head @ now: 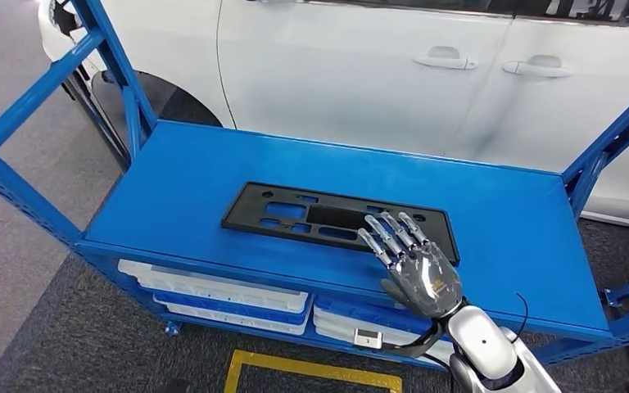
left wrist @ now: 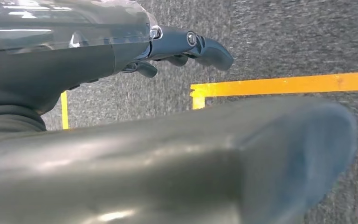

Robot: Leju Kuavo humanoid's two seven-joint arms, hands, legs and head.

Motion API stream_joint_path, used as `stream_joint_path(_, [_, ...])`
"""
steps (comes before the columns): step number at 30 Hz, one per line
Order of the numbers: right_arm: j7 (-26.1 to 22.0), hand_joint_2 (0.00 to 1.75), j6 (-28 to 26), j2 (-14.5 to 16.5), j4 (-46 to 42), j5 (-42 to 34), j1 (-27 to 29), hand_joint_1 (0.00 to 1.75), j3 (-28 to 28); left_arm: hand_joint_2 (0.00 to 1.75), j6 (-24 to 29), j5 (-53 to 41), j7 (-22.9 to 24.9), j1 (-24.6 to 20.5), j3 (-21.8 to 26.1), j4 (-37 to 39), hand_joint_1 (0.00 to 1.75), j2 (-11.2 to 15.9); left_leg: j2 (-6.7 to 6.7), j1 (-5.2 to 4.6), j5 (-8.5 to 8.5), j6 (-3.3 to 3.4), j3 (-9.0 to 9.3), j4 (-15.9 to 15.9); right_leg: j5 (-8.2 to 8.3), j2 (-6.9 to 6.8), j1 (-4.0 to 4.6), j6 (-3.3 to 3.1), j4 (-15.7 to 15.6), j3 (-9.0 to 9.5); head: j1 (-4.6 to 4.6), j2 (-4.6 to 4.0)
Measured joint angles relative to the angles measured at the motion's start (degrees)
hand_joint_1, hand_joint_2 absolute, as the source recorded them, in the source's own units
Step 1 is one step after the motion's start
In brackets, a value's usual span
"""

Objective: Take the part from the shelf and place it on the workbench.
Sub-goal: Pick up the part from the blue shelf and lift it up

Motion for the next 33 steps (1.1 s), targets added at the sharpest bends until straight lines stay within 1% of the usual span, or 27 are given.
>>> stream_joint_path(2, [0.01,1.75,0.59,-0.1,0.25,0.59,-0.03,0.0,0.26,0.0,-0.03,0.01,-0.02,0.03,0.01,0.0,0.0,0.03,0.02,0.05,0.27,0.74,0.03,-0.29,-0.38,-0.02,-0.19,0.62,0.33,-0.17,0.01,0.0])
stream_joint_path(3, [-0.01,1.75,0.83,-0.21,0.38,0.87,-0.1,0.0,0.43,0.0,-0.04,0.01,-0.03,-0.04,0.0,0.0,0.0,0.05,0.03,0.1,0.42,1.12,0.09,-0.5,-1.27,-0.03,-0.28,0.9,1.61,-0.73,0.01,-0.01])
stream_joint_path(4, [-0.08,1.75,0.98,-0.36,0.54,0.95,-0.16,0.0,0.6,0.0,-0.07,0.01,-0.05,-0.12,-0.02,0.0,0.0,0.05,0.05,0.16,0.54,1.41,0.14,-0.66,-2.55,-0.03,-0.34,1.08,3.66,-1.64,0.01,-0.01])
stream_joint_path(6, [-0.48,1.75,1.18,-0.68,1.08,0.47,-0.13,0.0,1.07,0.0,-0.12,0.01,-0.06,-0.17,-0.06,0.0,0.0,0.05,0.07,-0.01,0.54,1.71,0.09,-0.68,-5.99,-0.04,-0.35,1.32,11.06,-5.18,0.01,-0.01])
stream_joint_path(7, [-0.77,1.75,1.18,-0.8,1.38,0.05,-0.01,0.0,1.31,0.0,-0.14,0.0,-0.05,-0.13,-0.08,0.0,0.0,0.05,0.07,-0.13,0.52,1.78,0.07,-0.66,-6.94,-0.04,-0.35,1.36,14.17,-6.74,0.0,0.0])
stream_joint_path(8, [-1.04,1.75,1.18,-0.89,1.66,-0.33,0.13,0.0,1.54,0.0,-0.14,-0.01,-0.05,-0.09,-0.09,0.0,0.0,0.06,0.06,-0.25,0.49,1.83,0.09,-0.65,-7.09,-0.04,-0.34,1.32,16.0,-7.71,0.01,0.0])
stream_joint_path(9, [-1.25,1.75,1.17,-0.94,1.85,-0.61,0.21,0.0,1.71,0.0,-0.14,-0.01,-0.04,-0.07,-0.09,0.0,0.0,0.07,0.04,-0.37,0.45,1.87,0.16,-0.64,-5.91,-0.04,-0.31,1.14,15.02,-7.33,0.01,0.0])
stream_joint_path(10, [-1.37,1.75,1.16,-1.0,1.95,-0.77,0.24,0.0,1.82,0.0,-0.15,-0.01,-0.04,-0.08,-0.1,0.0,0.0,0.07,0.01,-0.49,0.41,1.88,0.29,-0.64,-3.89,-0.03,-0.25,0.82,11.87,-5.88,0.01,0.0])
stream_joint_path(11, [-1.43,1.75,1.16,-1.09,2.0,-0.85,0.19,0.0,1.9,0.0,-0.16,-0.01,-0.04,-0.09,-0.12,0.0,0.0,0.05,-0.02,-0.59,0.35,1.86,0.42,-0.64,-1.92,-0.04,-0.1,0.39,7.7,-3.95,0.01,0.0])
stream_joint_path(12, [-1.46,1.75,1.15,-1.17,2.03,-0.92,0.12,0.0,1.96,0.0,-0.18,-0.01,-0.05,-0.13,-0.14,0.0,0.0,0.03,-0.03,-0.76,0.26,1.77,0.45,-0.57,-0.46,-0.08,0.1,-0.03,3.88,-2.17,0.01,0.0])
stream_joint_path(13, [-1.48,1.75,1.15,-1.24,2.04,-0.99,0.05,0.0,2.01,0.0,-0.2,-0.01,-0.05,-0.16,-0.16,0.0,0.0,0.02,-0.03,-0.85,0.18,1.61,0.41,-0.52,0.26,-0.11,0.32,-0.32,1.37,-1.04,0.02,0.0])
stream_joint_path(14, [-1.48,1.75,1.15,-1.3,2.07,-1.05,0.02,0.0,2.05,0.0,-0.21,-0.01,-0.05,-0.17,-0.17,0.0,0.0,0.01,-0.01,-0.89,0.13,1.4,0.34,-0.49,0.33,-0.12,0.51,-0.49,0.27,-0.61,0.02,0.0])
stream_joint_path(15, [-1.5,1.75,1.15,-1.32,2.09,-1.1,0.02,0.0,2.1,0.0,-0.22,-0.01,-0.05,-0.18,-0.18,0.0,0.0,0.0,0.02,-0.91,0.11,1.14,0.29,-0.52,0.28,-0.11,0.65,-0.57,0.07,-0.56,0.01,0.0])
stream_joint_path(17, [-1.57,1.75,1.15,-1.37,2.1,-1.21,0.04,0.0,2.22,0.0,-0.23,-0.02,-0.05,-0.2,-0.19,0.0,0.0,0.0,0.06,-0.86,-0.18,0.51,0.37,-0.39,0.51,-0.06,0.42,-0.9,-0.4,-0.35,0.01,0.0])
stream_joint_path(18, [-1.76,1.75,1.16,-1.39,2.1,-1.36,0.03,0.0,2.32,0.0,-0.23,-0.03,-0.06,-0.23,-0.19,0.0,0.0,-0.01,0.07,-0.85,-0.98,0.15,0.02,0.62,0.63,-0.11,0.24,-1.14,-0.69,-0.16,0.01,0.0])
stream_joint_path(19, [-2.04,1.75,1.21,-1.39,2.1,-1.55,0.03,0.0,2.41,0.0,-0.23,-0.04,-0.07,-0.26,-0.2,0.0,0.0,0.0,0.08,-0.82,-2.36,-0.21,-0.85,2.75,0.73,-0.19,0.04,-1.34,-0.96,0.02,0.01,0.0])
stream_joint_path(21, [-2.81,1.75,1.45,-1.39,2.17,-2.02,0.06,0.0,2.78,0.0,-0.24,-0.11,-0.09,-0.24,-0.23,0.0,0.0,0.01,0.08,-0.55,-6.2,-0.81,-4.33,10.33,0.71,-0.32,-0.01,-1.56,-1.03,0.11,0.0,0.0])
stream_joint_path(22, [-3.14,1.75,1.69,-1.39,2.26,-2.21,0.08,0.0,3.05,0.0,-0.26,-0.16,-0.09,-0.18,-0.24,0.0,0.0,0.02,0.08,-0.4,-7.52,-1.02,-6.1,14.01,0.68,-0.34,-0.01,-1.59,-1.0,0.1,0.0,0.0])
stream_joint_path(23, [-3.46,1.75,1.96,-1.39,2.41,-2.4,0.08,0.0,3.41,0.0,-0.28,-0.23,-0.09,-0.13,-0.26,0.0,0.0,0.02,0.08,-0.25,-7.84,-1.2,-7.18,16.15,0.65,-0.33,-0.02,-1.58,-0.96,0.1,0.0,0.0])
stream_joint_path(24, [-3.73,1.75,2.2,-1.39,2.6,-2.53,0.03,0.0,3.8,0.0,-0.3,-0.35,-0.09,-0.11,-0.27,0.0,0.0,0.03,0.09,-0.09,-6.96,-1.33,-7.17,15.96,0.6,-0.3,-0.07,-1.51,-0.88,0.12,0.0,0.0])
stream_joint_path(25, [-3.94,1.75,2.41,-1.39,2.78,-2.63,-0.04,0.0,4.14,0.0,-0.31,-0.45,-0.09,-0.14,-0.29,0.0,0.0,0.04,0.11,0.06,-5.17,-1.42,-6.09,13.54,0.52,-0.25,-0.14,-1.39,-0.75,0.17,0.0,0.0])
stream_joint_path(26, [-4.09,1.75,2.53,-1.39,2.98,-2.72,-0.16,0.0,4.49,0.0,-0.32,-0.55,-0.09,-0.2,-0.32,0.0,0.0,0.05,0.14,0.2,-2.91,-1.47,-4.15,9.38,0.36,-0.19,-0.21,-1.19,-0.56,0.21,0.0,0.0])
stream_joint_path(27, [-4.16,1.75,2.62,-1.39,3.19,-2.8,-0.35,0.0,4.81,0.0,-0.34,-0.62,-0.08,-0.29,-0.34,0.0,0.0,0.05,0.17,0.24,-1.38,-1.4,-2.29,5.34,0.16,-0.13,-0.17,-0.91,-0.29,0.18,0.0,0.0])
stream_joint_path(28, [-4.19,1.75,2.69,-1.39,3.43,-2.88,-0.6,0.0,5.12,0.0,-0.38,-0.65,-0.08,-0.39,-0.37,0.0,0.0,0.05,0.15,0.25,-0.41,-1.11,-0.91,2.32,0.02,-0.08,-0.1,-0.62,-0.05,0.08,0.01,0.0])
stream_joint_path(29, [-4.17,1.75,2.79,-1.39,3.76,-3.01,-0.92,0.0,5.49,0.0,-0.42,-0.69,-0.04,-0.46,-0.41,0.0,0.0,0.04,0.12,0.21,-0.05,-0.76,-0.16,0.52,-0.05,-0.04,0.01,-0.32,0.12,-0.04,0.01,0.0])
stream_joint_path(32, [-3.96,1.75,3.17,-1.03,5.16,-3.51,-2.3,0.0,6.78,0.0,-0.47,-0.76,0.06,-0.52,-0.58,0.0,0.0,0.02,0.04,0.02,0.05,0.53,-0.17,0.05,0.04,-0.02,-0.03,0.55,0.12,-0.23,0.01,0.0])
stream_joint_path(33, [-3.93,1.75,3.25,-0.79,5.86,-3.8,-3.02,0.0,7.26,0.0,-0.48,-0.77,0.07,-0.58,-0.67,0.0,0.0,0.01,0.05,0.05,0.22,0.92,-0.16,-0.08,-0.5,-0.04,-0.14,0.84,0.78,-0.5,0.01,0.0])
